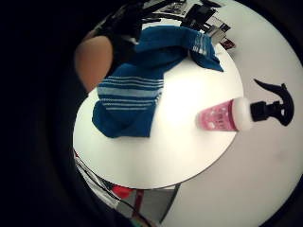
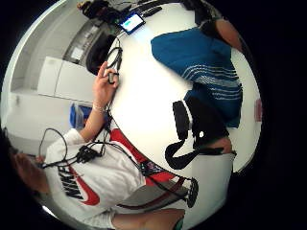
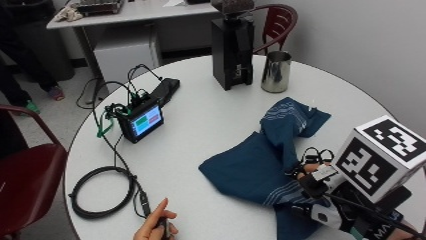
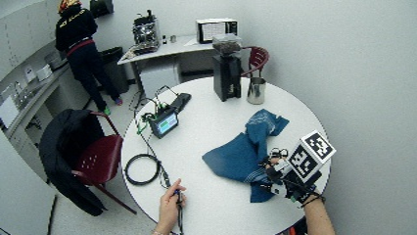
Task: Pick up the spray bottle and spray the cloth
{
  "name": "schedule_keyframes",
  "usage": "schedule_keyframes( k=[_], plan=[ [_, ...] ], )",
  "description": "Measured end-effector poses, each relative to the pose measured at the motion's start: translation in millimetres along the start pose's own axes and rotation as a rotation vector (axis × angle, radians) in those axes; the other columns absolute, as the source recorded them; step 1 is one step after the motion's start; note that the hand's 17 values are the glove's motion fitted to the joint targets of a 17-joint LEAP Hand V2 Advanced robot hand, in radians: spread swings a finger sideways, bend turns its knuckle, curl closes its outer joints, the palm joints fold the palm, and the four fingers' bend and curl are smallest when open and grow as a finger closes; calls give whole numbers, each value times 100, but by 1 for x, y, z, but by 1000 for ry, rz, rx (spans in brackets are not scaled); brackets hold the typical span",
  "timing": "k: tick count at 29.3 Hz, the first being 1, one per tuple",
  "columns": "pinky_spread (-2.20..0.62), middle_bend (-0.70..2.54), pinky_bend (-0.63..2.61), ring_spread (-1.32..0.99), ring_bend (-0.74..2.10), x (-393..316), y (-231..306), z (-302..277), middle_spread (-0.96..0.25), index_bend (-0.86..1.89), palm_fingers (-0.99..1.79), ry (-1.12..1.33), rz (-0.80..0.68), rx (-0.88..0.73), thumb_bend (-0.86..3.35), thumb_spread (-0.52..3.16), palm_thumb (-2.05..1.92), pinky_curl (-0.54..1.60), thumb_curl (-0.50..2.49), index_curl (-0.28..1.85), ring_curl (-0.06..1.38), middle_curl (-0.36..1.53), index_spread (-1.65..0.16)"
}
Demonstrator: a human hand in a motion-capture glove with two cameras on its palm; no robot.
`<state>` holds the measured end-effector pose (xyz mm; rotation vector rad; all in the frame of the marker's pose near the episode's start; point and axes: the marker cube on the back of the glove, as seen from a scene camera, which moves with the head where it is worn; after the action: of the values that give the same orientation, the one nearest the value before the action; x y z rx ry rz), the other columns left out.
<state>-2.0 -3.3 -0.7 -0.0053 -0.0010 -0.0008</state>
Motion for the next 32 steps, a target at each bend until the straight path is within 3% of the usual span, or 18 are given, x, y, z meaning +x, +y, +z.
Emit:
schedule_keyframes(
  k=[12, 32],
  plan=[
    [21, 34, 27, 1, 23, -11, -22, -7, -5, 23, 66, 2, -17, 5, 36, 91, 62, 19, 19, 24, 17, 22, -31],
    [24, 29, 20, 0, 19, -1, 11, -13, -7, 16, 69, 15, -28, 85, 25, 114, 67, 25, 28, 30, 23, 30, -34]
  ],
)
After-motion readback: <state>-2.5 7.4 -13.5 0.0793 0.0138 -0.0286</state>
